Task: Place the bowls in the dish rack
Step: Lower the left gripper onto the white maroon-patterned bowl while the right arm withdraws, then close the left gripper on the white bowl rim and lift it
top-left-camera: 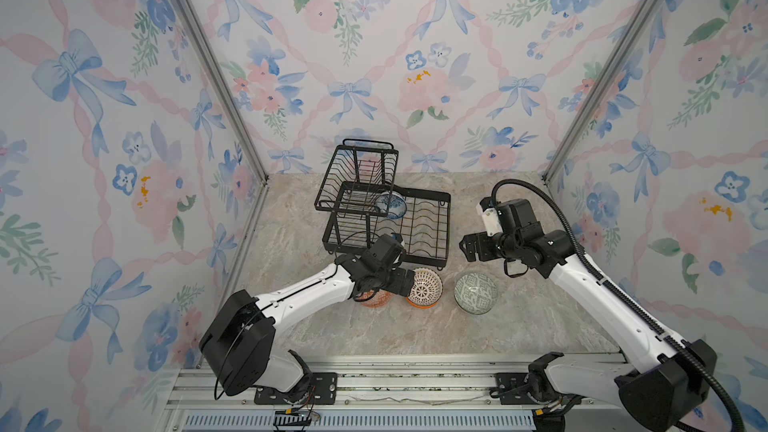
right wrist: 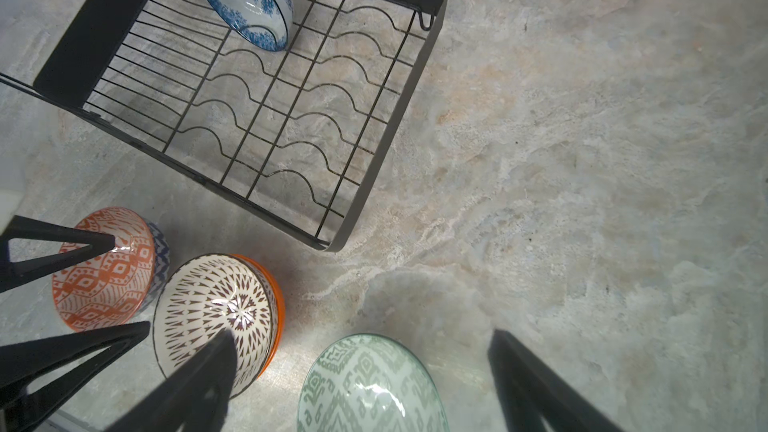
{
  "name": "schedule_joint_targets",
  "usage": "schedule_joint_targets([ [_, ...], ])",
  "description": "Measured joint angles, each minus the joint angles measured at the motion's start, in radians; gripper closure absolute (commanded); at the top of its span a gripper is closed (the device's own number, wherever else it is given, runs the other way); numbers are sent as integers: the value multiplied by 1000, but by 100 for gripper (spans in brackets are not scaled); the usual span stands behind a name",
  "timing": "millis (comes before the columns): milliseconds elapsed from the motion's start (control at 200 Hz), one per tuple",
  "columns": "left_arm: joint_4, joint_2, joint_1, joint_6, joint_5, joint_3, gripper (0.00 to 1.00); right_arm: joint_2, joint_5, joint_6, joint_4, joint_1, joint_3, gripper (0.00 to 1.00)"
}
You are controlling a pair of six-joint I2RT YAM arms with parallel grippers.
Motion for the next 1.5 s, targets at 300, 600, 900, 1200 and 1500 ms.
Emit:
schedule_joint_targets([
  [300,42,82,-12,-8,1,71,39,19,-4,-1,12,-5,-12,3],
  [600,41,151,-19,-4,3,84,56,29,-7,-5,14,-18,-12,3],
  [900,42,167,-23,-6,3,97,70,53,-8,-9,16,-19,-12,3],
  [1200,41,190,-23,-7,3,98,87,53,-15,-24,16,-26,-11,3],
  [1500,41,191,-24,-6,3,109,100,53,-22,-32,16,-32,-10,3],
])
